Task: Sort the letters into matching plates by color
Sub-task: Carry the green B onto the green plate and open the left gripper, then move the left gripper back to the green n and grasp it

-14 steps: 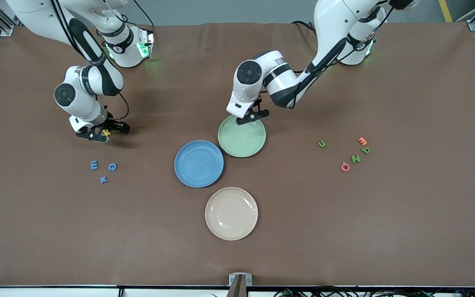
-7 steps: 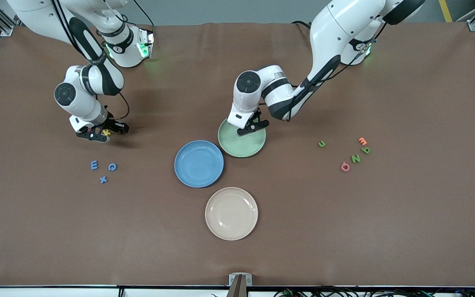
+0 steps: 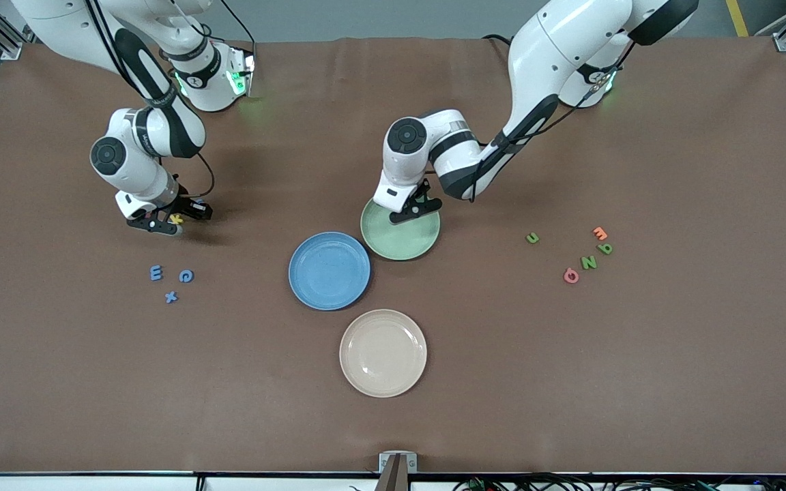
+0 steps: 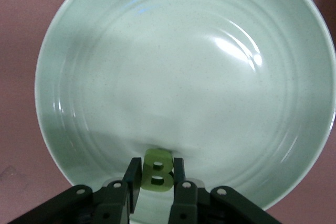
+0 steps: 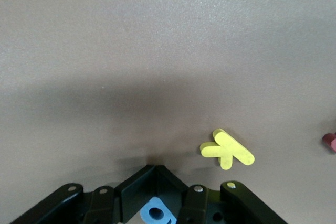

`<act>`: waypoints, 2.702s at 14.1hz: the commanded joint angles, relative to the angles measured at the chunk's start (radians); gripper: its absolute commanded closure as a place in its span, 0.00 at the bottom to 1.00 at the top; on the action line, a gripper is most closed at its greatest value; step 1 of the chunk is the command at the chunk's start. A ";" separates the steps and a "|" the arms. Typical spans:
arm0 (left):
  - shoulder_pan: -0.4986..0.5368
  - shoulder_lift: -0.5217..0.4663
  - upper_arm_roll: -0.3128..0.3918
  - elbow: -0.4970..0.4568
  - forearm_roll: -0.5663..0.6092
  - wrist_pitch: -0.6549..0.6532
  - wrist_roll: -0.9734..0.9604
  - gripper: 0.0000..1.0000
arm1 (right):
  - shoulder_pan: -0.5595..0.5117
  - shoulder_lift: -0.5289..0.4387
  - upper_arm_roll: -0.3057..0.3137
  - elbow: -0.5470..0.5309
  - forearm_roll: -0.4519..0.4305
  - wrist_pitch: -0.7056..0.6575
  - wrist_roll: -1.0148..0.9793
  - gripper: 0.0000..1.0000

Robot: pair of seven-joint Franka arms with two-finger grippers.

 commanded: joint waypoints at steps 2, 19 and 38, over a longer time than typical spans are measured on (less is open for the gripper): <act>-0.013 0.001 0.010 0.012 0.024 0.004 -0.027 0.77 | 0.000 0.021 0.003 -0.011 -0.002 0.010 0.007 0.35; 0.403 -0.140 -0.188 -0.051 -0.031 -0.069 0.143 0.01 | 0.001 0.035 0.003 -0.012 -0.002 -0.099 0.026 0.37; 0.899 -0.144 -0.297 -0.410 0.398 0.063 0.429 0.01 | 0.038 0.037 0.003 0.181 -0.002 -0.334 0.032 0.78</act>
